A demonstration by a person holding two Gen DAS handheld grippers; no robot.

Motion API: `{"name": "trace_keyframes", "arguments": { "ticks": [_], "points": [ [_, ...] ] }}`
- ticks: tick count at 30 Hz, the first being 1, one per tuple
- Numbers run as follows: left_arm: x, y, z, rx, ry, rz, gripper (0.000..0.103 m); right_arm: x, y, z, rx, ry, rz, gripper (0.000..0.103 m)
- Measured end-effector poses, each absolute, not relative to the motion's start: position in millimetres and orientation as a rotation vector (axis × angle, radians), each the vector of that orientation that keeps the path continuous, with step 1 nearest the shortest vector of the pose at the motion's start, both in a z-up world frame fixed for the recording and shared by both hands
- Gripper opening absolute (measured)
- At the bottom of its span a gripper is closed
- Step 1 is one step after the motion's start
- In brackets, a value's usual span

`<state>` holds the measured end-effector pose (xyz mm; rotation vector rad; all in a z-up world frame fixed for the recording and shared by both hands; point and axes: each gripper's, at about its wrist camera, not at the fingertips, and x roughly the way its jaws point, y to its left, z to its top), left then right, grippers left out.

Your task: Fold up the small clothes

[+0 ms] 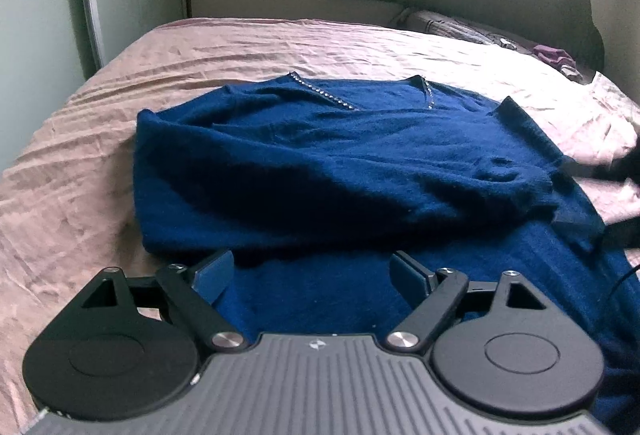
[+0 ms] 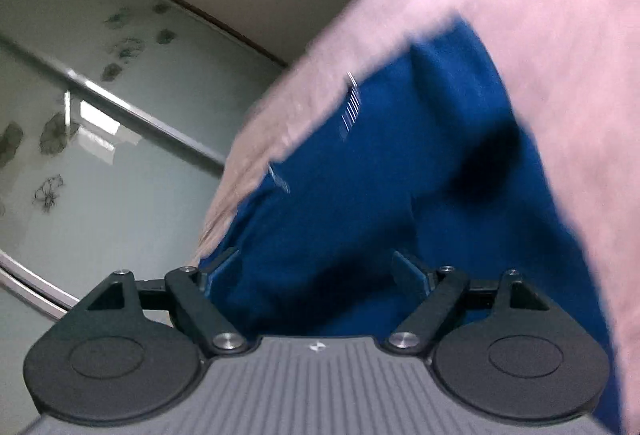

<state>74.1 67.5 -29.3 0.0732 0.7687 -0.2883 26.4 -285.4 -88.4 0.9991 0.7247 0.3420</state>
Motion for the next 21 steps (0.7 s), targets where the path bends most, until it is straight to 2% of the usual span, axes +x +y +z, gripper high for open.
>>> {"name": "trace_keyframes", "arguments": {
  "ticks": [6, 7, 8, 9, 11, 13, 21],
  "points": [
    [72, 60, -33, 0.075, 0.78, -0.298, 0.086, 37, -274, -92, 1.031, 0.671, 0.326, 0.081],
    [71, 60, -32, 0.076, 0.779, -0.298, 0.086, 41, -273, -93, 1.018, 0.652, 0.31, 0.078],
    [70, 59, -32, 0.077, 0.778, -0.299, 0.086, 46, -269, -94, 0.985, 0.63, 0.284, 0.072],
    [70, 59, -31, 0.078, 0.776, -0.298, 0.086, 50, -266, -94, 0.95, 0.619, 0.256, 0.06],
    [67, 61, -30, 0.086, 0.759, -0.294, 0.087, 55, -267, -98, 0.957, 0.622, 0.223, 0.021],
    [66, 64, -28, 0.096, 0.742, -0.279, 0.089, 52, -274, -105, 1.015, 0.613, 0.241, 0.009],
    [71, 67, -26, 0.073, 0.72, -0.281, 0.09, 46, -279, -41, 0.847, 0.447, 0.314, 0.007]
  ]
}}
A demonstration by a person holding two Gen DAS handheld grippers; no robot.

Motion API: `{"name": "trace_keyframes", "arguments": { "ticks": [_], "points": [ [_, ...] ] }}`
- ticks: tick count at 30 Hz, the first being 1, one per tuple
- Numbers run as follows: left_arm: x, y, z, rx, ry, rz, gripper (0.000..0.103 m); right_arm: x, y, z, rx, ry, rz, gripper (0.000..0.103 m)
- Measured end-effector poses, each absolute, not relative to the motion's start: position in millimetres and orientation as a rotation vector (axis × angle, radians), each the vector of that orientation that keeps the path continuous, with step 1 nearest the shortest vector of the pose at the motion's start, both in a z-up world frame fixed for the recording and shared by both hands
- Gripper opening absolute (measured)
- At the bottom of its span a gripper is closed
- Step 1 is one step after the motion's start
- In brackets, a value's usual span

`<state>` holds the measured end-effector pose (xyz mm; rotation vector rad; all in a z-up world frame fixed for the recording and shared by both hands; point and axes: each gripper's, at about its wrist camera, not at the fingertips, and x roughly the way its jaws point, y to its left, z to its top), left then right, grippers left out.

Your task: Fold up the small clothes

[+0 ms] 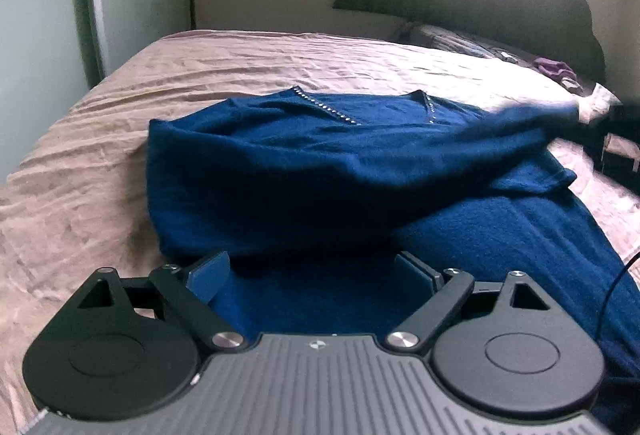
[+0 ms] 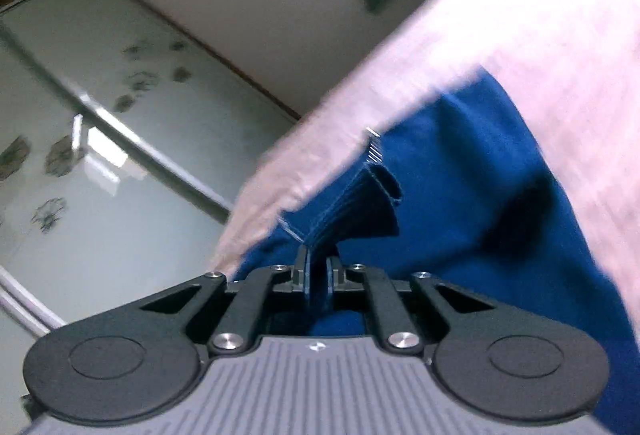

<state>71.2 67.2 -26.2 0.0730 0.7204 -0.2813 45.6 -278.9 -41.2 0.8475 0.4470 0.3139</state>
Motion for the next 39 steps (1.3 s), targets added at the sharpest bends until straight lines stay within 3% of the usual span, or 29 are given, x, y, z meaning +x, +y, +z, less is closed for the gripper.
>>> {"name": "trace_keyframes", "arguments": {
  "ticks": [8, 13, 16, 20, 22, 24, 28, 33, 39],
  "points": [
    [83, 78, -21, 0.001, 0.712, -0.184, 0.09, 105, -255, 45, 0.53, 0.392, 0.402, 0.007],
    [87, 87, -21, -0.041, 0.707, -0.13, 0.091, 85, -258, 98, 0.484, 0.134, 0.475, 0.007],
    [89, 90, -26, -0.051, 0.738, -0.134, 0.091, 93, -278, 75, 0.528, 0.231, 0.324, 0.007],
    [88, 90, -27, -0.036, 0.747, -0.141, 0.091, 131, -312, -15, 0.581, 0.607, 0.098, 0.01],
    [91, 89, -25, -0.025, 0.746, -0.14, 0.091, 134, -325, -42, 0.583, 0.663, 0.015, 0.01],
    [92, 88, -22, -0.018, 0.741, -0.141, 0.091, 134, -334, -53, 0.576, 0.682, -0.035, 0.021],
    [101, 83, -15, -0.004, 0.718, -0.14, 0.091, 118, -346, -39, 0.509, 0.568, -0.177, 0.063],
    [122, 70, -10, -0.001, 0.691, -0.135, 0.091, 101, -337, -14, 0.414, 0.4, -0.118, 0.066],
    [162, 58, -26, 0.001, 0.716, -0.106, 0.093, 152, -301, -42, 0.423, 0.689, 0.291, 0.064]
  ]
}}
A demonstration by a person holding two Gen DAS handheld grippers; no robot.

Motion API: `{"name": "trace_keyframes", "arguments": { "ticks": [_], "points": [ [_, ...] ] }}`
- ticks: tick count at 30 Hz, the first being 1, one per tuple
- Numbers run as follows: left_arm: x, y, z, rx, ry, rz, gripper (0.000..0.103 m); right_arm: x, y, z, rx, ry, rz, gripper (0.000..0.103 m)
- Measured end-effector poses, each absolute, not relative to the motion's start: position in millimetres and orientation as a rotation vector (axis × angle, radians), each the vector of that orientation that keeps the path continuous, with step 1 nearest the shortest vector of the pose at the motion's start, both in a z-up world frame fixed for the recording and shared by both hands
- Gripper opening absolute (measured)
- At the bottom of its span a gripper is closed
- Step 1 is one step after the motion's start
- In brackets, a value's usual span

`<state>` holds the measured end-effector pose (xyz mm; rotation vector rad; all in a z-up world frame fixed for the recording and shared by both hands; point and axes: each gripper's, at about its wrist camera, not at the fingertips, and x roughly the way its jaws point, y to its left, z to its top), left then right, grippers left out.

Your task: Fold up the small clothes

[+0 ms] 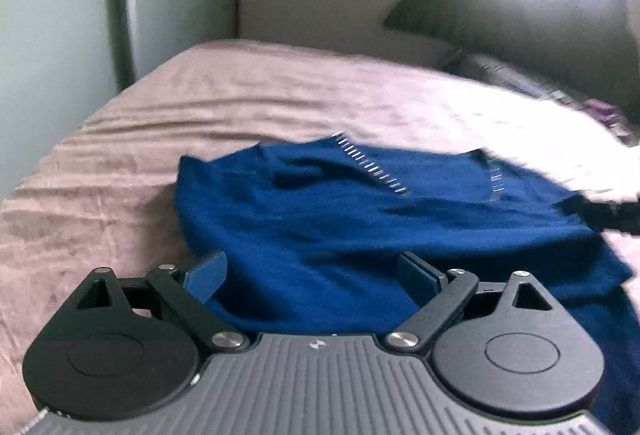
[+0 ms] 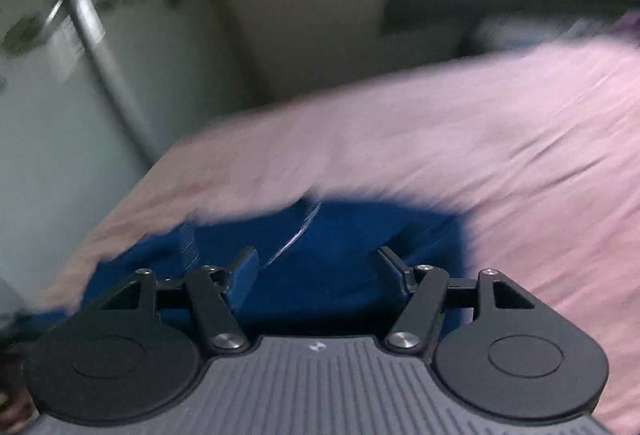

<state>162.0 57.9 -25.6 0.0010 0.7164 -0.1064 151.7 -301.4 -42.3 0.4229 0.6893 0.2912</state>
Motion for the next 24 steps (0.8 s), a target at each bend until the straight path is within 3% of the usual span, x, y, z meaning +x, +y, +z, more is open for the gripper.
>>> {"name": "trace_keyframes", "arguments": {
  "ticks": [3, 6, 8, 15, 16, 17, 18, 24],
  "points": [
    [177, 65, -43, 0.061, 0.771, -0.002, 0.094, 176, -303, -58, 0.328, 0.727, 0.153, 0.064],
    [172, 82, -45, 0.039, 0.756, 0.004, 0.098, 162, -321, -37, 0.262, 0.547, -0.111, 0.065],
    [171, 88, -44, 0.04, 0.751, 0.02, 0.1, 151, -336, -27, 0.267, 0.455, -0.139, 0.076],
    [170, 89, -47, 0.041, 0.726, 0.06, 0.1, 161, -355, -58, 0.334, 0.66, 0.004, 0.074],
    [168, 87, -48, 0.055, 0.715, 0.068, 0.1, 160, -357, -62, 0.334, 0.673, -0.002, 0.05],
    [167, 87, -48, 0.066, 0.707, 0.072, 0.1, 162, -355, -66, 0.339, 0.686, -0.005, 0.012],
    [166, 86, -47, 0.077, 0.701, 0.076, 0.1, 161, -357, -66, 0.359, 0.684, 0.003, 0.007],
    [166, 89, -47, 0.087, 0.693, 0.098, 0.1, 144, -360, -44, 0.508, 0.556, 0.147, 0.007]
  ]
}}
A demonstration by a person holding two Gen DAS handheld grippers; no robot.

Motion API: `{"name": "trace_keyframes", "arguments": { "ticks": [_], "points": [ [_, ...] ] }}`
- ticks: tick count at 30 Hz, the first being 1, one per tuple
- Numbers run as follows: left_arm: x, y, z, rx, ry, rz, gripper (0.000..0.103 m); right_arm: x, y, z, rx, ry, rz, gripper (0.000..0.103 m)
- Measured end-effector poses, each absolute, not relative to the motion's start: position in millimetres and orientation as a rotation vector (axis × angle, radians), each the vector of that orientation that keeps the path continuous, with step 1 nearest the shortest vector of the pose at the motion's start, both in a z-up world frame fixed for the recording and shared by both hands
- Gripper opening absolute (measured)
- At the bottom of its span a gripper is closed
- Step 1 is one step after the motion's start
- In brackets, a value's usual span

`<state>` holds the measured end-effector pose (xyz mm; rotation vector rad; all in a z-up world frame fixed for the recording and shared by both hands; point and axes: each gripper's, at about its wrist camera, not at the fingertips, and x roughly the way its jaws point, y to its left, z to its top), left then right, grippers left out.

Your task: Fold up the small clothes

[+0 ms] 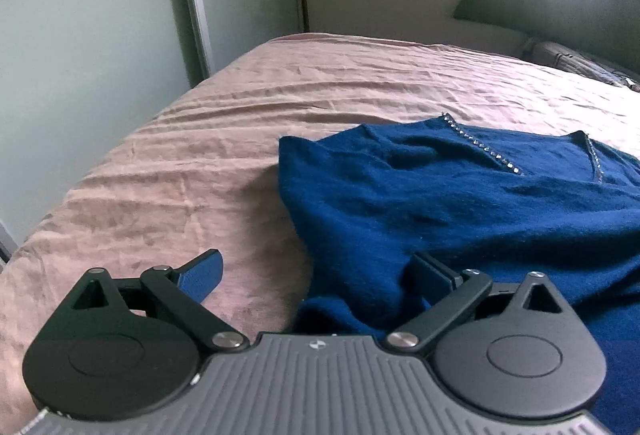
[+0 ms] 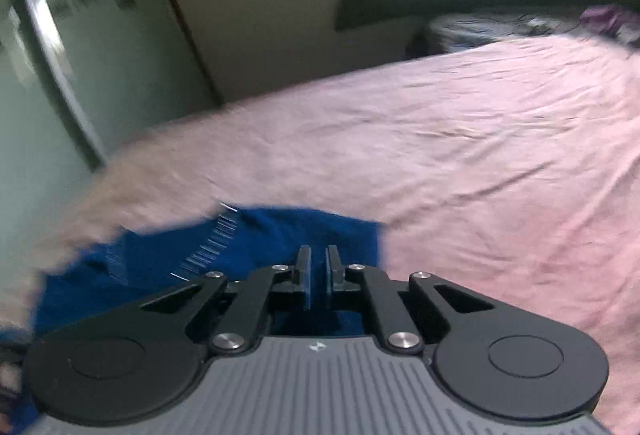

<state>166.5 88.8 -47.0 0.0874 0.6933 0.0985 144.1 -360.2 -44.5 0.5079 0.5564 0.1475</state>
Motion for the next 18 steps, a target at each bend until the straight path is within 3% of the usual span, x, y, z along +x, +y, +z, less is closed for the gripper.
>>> {"name": "trace_keyframes", "arguments": {
  "ticks": [5, 9, 15, 18],
  "points": [
    [165, 86, -47, 0.102, 0.687, 0.107, 0.1, 164, -345, -53, 0.192, 0.688, -0.192, 0.007],
    [151, 82, -38, 0.131, 0.631, 0.101, 0.099, 130, -344, -43, 0.309, 0.551, -0.081, 0.008],
    [159, 75, -44, 0.116, 0.692, 0.077, 0.099, 140, -309, -61, 0.256, 0.692, 0.092, 0.007],
    [152, 77, -40, 0.103, 0.692, 0.076, 0.099, 137, -306, -55, 0.275, 0.67, 0.025, 0.009]
  ]
}}
